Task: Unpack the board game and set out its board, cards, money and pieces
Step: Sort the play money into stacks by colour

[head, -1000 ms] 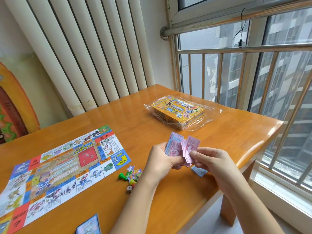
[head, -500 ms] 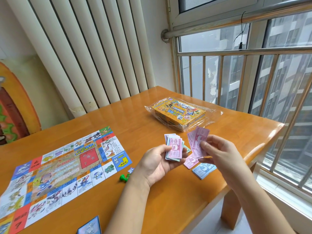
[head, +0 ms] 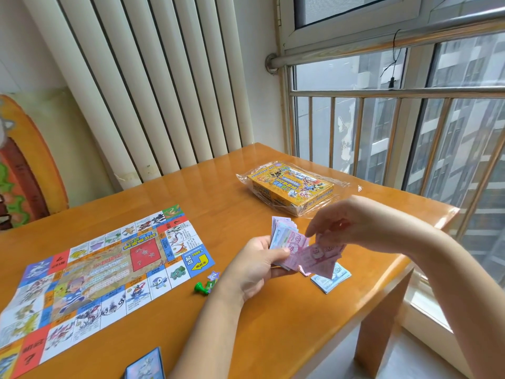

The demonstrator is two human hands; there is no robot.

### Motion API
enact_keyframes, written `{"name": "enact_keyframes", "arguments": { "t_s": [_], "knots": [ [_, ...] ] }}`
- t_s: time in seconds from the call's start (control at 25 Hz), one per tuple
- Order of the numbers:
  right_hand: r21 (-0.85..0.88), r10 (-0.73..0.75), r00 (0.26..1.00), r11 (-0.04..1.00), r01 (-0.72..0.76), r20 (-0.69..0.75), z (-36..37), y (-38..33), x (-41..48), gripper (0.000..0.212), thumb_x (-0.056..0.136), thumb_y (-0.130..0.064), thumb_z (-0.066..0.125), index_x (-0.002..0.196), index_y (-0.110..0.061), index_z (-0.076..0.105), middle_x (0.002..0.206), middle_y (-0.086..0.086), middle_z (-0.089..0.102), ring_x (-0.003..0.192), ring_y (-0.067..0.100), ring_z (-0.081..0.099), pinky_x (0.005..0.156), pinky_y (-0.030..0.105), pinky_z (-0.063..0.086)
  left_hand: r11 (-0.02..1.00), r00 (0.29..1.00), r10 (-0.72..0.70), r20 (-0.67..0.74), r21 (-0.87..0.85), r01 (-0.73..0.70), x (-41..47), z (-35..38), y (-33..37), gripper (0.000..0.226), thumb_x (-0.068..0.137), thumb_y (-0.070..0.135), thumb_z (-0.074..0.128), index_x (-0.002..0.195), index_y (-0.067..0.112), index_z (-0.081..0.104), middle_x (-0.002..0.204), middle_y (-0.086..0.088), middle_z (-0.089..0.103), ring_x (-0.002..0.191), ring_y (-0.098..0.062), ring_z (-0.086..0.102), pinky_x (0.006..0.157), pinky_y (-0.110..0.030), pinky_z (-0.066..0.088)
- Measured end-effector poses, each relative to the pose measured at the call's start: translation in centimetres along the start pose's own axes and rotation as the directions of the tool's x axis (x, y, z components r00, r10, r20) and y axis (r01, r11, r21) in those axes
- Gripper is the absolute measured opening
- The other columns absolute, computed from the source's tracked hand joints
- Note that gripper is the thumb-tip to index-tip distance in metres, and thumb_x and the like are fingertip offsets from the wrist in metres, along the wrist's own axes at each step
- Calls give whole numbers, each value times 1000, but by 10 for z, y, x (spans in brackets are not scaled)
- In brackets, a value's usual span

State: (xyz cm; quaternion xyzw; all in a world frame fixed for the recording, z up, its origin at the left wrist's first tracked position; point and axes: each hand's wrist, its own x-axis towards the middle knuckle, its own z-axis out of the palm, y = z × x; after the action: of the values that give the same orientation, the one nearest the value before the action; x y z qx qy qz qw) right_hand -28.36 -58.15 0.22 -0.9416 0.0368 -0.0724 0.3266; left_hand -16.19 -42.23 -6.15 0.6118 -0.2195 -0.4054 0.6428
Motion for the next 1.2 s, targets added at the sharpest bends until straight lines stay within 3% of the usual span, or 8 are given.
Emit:
{"name": "enact_keyframes", "arguments": {
  "t_s": [0.12, 0.4, 0.56, 0.64, 0.72, 0.92, 1.08, 1.2],
  "knots": [
    [61, -8, 1000, 998, 10, -28, 5, -3, 4, 30, 81, -3, 69, 93, -30, 70, 82, -14, 68, 71, 3, 63, 66, 17, 51, 998, 997, 63, -47, 32, -61, -1, 1, -1, 23, 83, -10, 60, 102, 3, 64, 88, -11, 71, 65, -16, 67, 63, -26, 57],
    [58, 72, 994, 996, -68, -76, 17, 3, 19, 37, 76, -1, 73, 97, -30, 63, 88, -7, 69, 68, 7, 64, 69, 35, 57, 981, 975, 192, -109, 8, -192, -2, 0, 3, 26, 76, -8, 70, 97, 8, 66, 87, -7, 72, 72, -15, 68, 65, -26, 57],
    [57, 118, 987, 992, -112, -105, 24, 4, 25, 36, 75, -3, 74, 98, -29, 65, 85, -7, 69, 62, -4, 59, 65, 22, 54, 981, 978, 193, -80, 22, -192, -3, -5, 5, 26, 79, -7, 68, 99, 9, 64, 86, -4, 73, 74, -15, 68, 71, -27, 58],
    [36, 120, 989, 992, -117, -87, 28, 4, 26, 30, 72, -3, 76, 87, -29, 70, 78, -6, 70, 64, 0, 62, 66, 23, 54, 985, 982, 174, -76, 34, -172, -2, -9, 5, 18, 84, -3, 63, 98, 9, 64, 85, -5, 71, 72, -14, 67, 70, -25, 57],
    [64, 174, 979, 984, -168, -105, 35, 2, 25, 24, 70, -6, 78, 77, -28, 72, 72, -6, 71, 68, 8, 66, 66, 25, 54, 986, 973, 166, -159, 58, -159, -1, -13, 7, 12, 93, 3, 54, 92, 12, 63, 80, -4, 67, 64, -7, 63, 62, -19, 53],
    [188, 238, 915, 965, -184, -325, 79, -9, 19, 27, 72, -9, 75, 68, -35, 66, 65, -17, 64, 54, -6, 53, 52, 11, 38, 972, 905, 161, -395, 221, -77, 1, -39, 12, 19, 99, 7, 43, 91, 15, 58, 79, -3, 64, 62, -10, 55, 47, -16, 43],
    [211, 245, 844, 964, -160, -478, 127, -15, 13, 13, 79, -10, 70, 81, -22, 69, 71, -16, 60, 60, -9, 50, 59, 7, 35, 949, 924, 114, -365, 316, 7, 1, -47, 9, 9, 97, 17, 51, 95, 15, 59, 79, -2, 62, 62, -11, 52, 50, -20, 40],
    [186, 235, 823, 969, -160, -517, 146, -12, 10, 7, 83, -13, 67, 84, -20, 66, 77, -14, 60, 63, -1, 47, 63, 7, 35, 905, 953, 78, -291, 421, 54, 2, -49, 3, 21, 90, 29, 63, 97, 10, 60, 74, 0, 60, 58, -10, 48, 47, -19, 38]
  ]
}}
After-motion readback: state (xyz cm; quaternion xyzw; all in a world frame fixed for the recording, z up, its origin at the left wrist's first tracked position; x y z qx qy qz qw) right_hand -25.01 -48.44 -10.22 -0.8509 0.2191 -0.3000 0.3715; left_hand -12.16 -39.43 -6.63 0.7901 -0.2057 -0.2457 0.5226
